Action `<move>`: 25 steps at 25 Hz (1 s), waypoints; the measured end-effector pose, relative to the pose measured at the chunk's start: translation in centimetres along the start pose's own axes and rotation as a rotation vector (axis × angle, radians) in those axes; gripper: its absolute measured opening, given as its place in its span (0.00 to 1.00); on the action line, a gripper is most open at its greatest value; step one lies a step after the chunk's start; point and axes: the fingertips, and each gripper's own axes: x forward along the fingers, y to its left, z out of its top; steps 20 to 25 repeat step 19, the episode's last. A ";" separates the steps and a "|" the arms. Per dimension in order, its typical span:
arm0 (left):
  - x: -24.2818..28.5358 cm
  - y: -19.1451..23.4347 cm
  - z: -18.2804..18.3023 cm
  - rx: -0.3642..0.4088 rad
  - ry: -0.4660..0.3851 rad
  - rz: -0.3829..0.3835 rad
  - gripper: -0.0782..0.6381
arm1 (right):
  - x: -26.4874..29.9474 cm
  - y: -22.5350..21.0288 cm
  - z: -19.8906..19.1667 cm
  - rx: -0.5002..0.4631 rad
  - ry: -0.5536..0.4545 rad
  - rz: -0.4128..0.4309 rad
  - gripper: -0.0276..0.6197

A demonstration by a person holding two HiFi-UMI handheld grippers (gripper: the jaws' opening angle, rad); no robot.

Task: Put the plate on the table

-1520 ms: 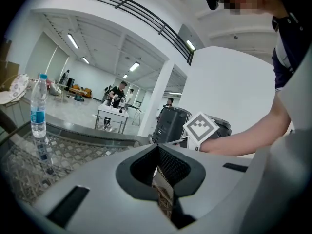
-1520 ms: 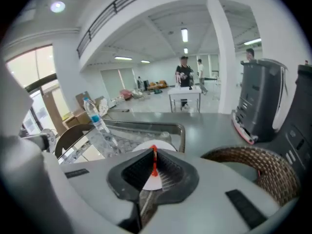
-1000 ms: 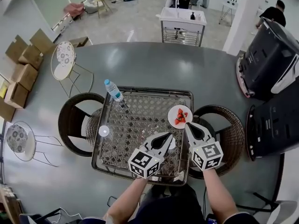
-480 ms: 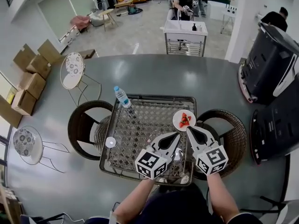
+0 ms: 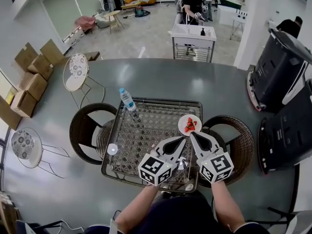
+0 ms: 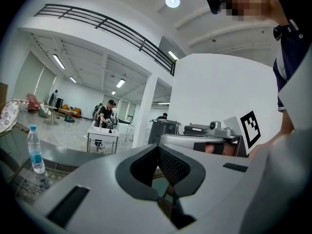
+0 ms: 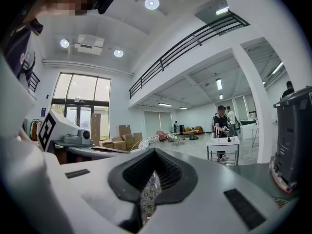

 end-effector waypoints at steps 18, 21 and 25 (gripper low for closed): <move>-0.6 -0.2 0.3 0.006 -0.008 0.008 0.12 | -0.3 0.7 0.5 -0.005 -0.021 0.004 0.05; -0.6 -0.1 0.3 0.006 -0.009 0.009 0.12 | -0.3 0.6 0.5 -0.005 -0.022 0.004 0.05; -0.6 -0.1 0.3 0.006 -0.009 0.009 0.12 | -0.3 0.6 0.5 -0.005 -0.022 0.004 0.05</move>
